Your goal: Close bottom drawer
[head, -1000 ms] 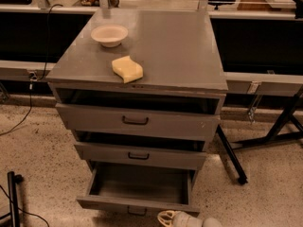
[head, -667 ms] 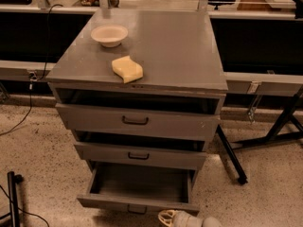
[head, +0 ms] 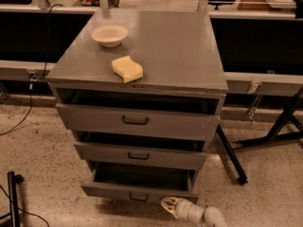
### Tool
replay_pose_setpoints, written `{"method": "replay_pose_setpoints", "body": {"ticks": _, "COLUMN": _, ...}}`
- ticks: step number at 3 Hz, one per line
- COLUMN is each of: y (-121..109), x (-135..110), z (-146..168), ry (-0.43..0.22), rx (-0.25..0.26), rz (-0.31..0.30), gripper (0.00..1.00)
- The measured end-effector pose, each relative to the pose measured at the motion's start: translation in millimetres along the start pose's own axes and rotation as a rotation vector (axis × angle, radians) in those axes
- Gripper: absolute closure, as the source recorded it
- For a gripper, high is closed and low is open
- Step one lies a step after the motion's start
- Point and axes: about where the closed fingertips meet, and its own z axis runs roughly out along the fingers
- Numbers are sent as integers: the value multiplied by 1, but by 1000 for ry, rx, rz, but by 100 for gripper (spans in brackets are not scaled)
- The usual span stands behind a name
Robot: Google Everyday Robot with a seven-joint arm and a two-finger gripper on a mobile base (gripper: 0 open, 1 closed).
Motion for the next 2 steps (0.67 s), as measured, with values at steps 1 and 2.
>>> {"method": "replay_pose_setpoints", "body": {"ticks": 1, "y": -42, "x": -1, "z": 11, "ry": -20, "rx": 55, "rz": 22, "gripper": 100}}
{"method": "replay_pose_setpoints", "body": {"ticks": 2, "y": -80, "x": 5, "z": 24, "ry": -11, "rx": 122, "rz": 47, "gripper": 100}}
